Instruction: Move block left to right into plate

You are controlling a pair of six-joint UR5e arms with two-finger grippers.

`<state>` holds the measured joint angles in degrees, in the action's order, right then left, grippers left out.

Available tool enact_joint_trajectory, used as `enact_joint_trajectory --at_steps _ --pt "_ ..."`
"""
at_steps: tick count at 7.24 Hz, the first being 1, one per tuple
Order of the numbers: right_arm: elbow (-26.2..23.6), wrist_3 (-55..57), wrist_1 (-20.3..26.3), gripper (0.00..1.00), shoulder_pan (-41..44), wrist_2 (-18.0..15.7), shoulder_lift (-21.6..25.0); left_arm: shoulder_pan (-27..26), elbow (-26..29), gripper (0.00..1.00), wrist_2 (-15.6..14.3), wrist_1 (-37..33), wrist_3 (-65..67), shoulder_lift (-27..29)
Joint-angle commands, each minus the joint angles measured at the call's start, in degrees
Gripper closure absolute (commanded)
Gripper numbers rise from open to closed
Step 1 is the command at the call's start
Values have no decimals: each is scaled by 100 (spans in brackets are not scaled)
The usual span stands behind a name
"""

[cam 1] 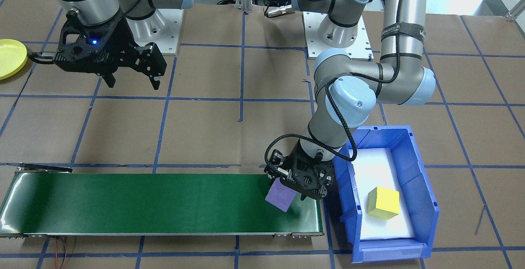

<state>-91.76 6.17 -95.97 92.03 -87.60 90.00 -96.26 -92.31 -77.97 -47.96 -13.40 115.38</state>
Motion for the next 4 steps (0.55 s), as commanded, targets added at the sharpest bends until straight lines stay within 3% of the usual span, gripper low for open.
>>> enact_joint_trajectory --at_steps 1,3,4 --pt "0 -1 0 0 -1 15 0 37 90 0 -69 -238 -4 -434" --pt "-9 -10 9 0 -1 24 0 901 108 0 -52 -904 -669 -998" --pt "-9 -27 9 0 -1 24 0 1325 30 0 -78 -951 -1142 -947"
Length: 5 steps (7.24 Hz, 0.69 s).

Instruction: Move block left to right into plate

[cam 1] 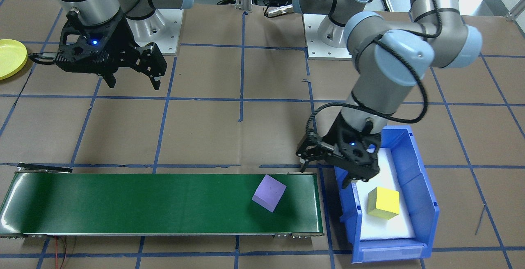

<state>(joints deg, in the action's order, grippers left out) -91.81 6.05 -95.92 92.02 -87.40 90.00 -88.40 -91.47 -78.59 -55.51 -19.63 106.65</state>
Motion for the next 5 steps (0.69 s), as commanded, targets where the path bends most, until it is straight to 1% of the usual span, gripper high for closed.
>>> enact_joint_trajectory --at_steps 1,2,3,4,5 --pt "5 -42 12 0 0 -31 0 804 -90 0 -42 -180 -707 39" --pt "6 -165 82 0 9 -66 -18 990 -82 0 -112 -163 -727 231" --pt "14 -670 22 0 44 -75 -105 1044 -21 0 -487 -128 -744 486" --pt "-3 -1102 -31 0 53 -84 -184 1053 15 0 -638 -23 -718 810" --pt "-38 -1184 38 0 53 -189 -315 1053 -37 0 -649 231 -674 1005"
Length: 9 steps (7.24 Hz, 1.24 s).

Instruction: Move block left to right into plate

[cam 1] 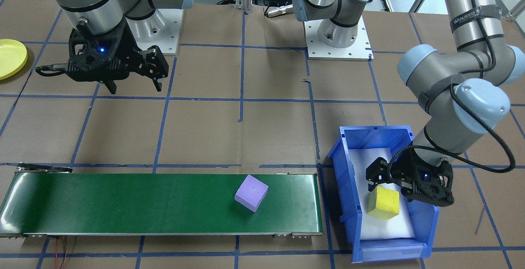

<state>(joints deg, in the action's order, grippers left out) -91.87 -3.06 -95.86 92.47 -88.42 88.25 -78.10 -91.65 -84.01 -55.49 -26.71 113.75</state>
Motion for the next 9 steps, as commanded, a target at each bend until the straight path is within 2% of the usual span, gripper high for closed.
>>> enact_joint_trajectory --at_steps 1,2,3,4,5,6,7,8,9 --pt "-50 -265 -55 0 8 -210 -359 23 -80 0 -81 249 43 358" --pt "-85 -265 -177 0 8 -237 -422 23 -55 0 -89 258 26 394" --pt "-285 -326 -544 0 8 -229 -527 23 -28 0 -98 258 0 411" --pt "-557 -327 -1244 0 8 -246 -624 23 -46 0 -98 266 -9 438" --pt "-751 -309 -1712 0 -19 -246 -669 23 -107 0 -107 449 -36 525" --pt "-744 -240 -1882 0 -184 -229 -913 23 -116 0 -107 521 -27 613" --pt "-727 -239 -2188 0 -473 -150 -1263 23 -125 9 -90 530 -18 666" --pt "-709 -300 -2565 0 -685 -132 -1519 23 -203 48 -90 539 -10 666" --pt "-657 -231 -2595 0 -913 259 -1582 23 -247 59 -98 756 -36 649"
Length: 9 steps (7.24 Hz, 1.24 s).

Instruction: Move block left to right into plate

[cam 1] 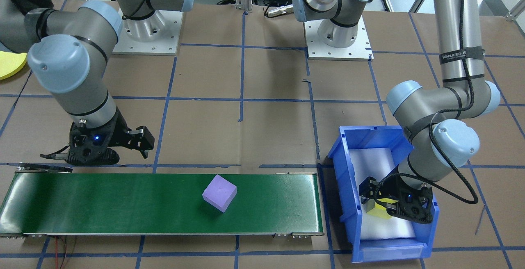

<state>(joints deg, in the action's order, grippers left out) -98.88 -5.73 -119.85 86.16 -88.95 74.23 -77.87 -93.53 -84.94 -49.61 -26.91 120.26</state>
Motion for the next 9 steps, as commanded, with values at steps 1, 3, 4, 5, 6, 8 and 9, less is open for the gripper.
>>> enact_joint_trajectory --at_steps 1,3,4,5,6,8,9 --pt "53 -42 -188 0 -737 726 -216 0 -34 64 -22 258 -59 -142" --pt "149 -1115 -188 0 -1528 1194 -531 -61 37 64 39 189 -51 -955" --pt "419 -1445 -101 0 -1854 1466 -785 -227 80 64 109 -142 -51 -1491" --pt "692 -1483 353 0 -2119 1965 -1005 -568 159 64 518 -528 88 -1775" --pt "808 -1475 644 0 -2147 2013 -1033 -920 168 64 671 -523 751 -1743" --pt "521 -1484 638 0 -2148 2039 -938 -1317 98 64 681 -322 968 -1210" --pt "293 -1449 638 0 -2148 2049 -763 -1510 37 64 672 157 995 -841"
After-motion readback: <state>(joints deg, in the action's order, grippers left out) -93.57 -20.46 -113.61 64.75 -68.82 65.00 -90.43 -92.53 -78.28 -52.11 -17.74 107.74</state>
